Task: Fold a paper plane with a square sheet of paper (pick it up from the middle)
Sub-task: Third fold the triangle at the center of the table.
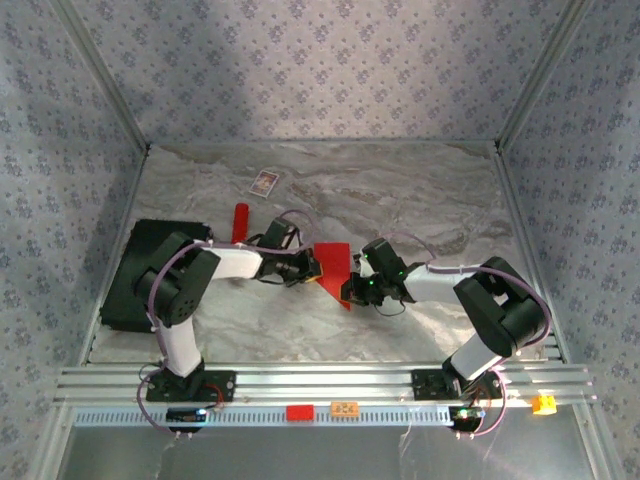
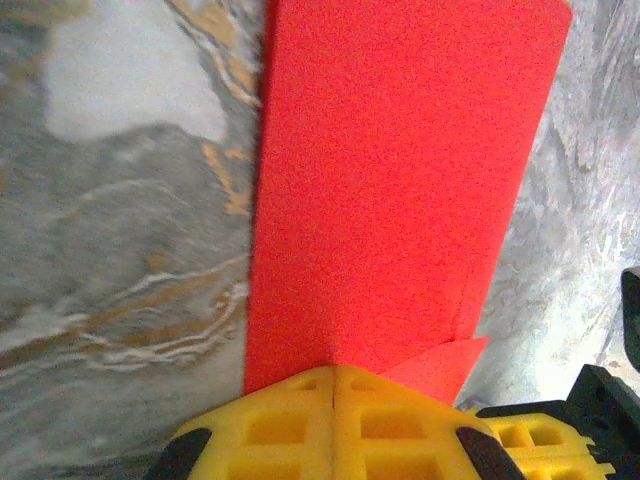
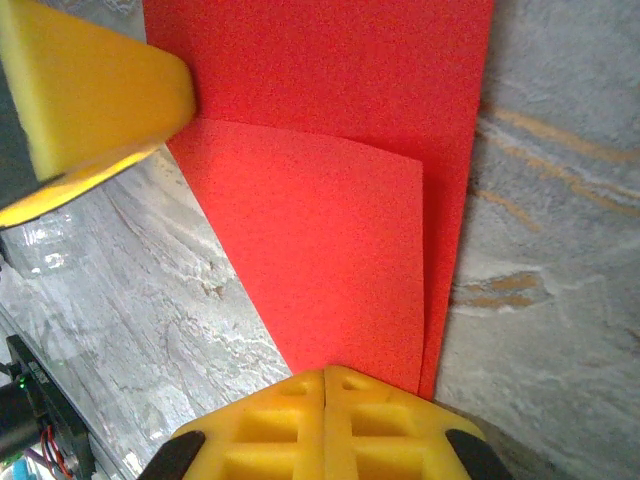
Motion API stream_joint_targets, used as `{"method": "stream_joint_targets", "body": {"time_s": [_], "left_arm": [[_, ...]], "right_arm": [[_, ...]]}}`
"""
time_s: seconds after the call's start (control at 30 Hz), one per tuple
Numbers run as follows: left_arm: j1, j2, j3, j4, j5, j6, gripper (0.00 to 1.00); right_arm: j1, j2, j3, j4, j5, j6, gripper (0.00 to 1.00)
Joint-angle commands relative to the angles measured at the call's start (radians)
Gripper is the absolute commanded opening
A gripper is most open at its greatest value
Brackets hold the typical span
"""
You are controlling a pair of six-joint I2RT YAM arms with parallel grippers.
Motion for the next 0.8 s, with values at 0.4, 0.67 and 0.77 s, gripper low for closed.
{"method": "stream_joint_targets", "body": {"time_s": [0.4, 0.67, 0.77], "left_arm": [[0.025, -0.162, -0.050, 0.012, -0.107, 0.044, 0.04], [-0.062, -0.116, -0.041, 0.048, -0.004, 0.047, 0.05], [-0.070, -0.077, -0.037, 0.057, -0.012, 0.035, 0.04]], "right_arm": [[-0.007, 0.014, -0.033, -0.121, 0.051, -0.020, 0.00], [-0.007, 0.008, -0.027, -0.122, 0.048, -0.017, 0.00], [-0.007, 0.002, -0.027, -0.119, 0.048, -0.017, 0.00]]}}
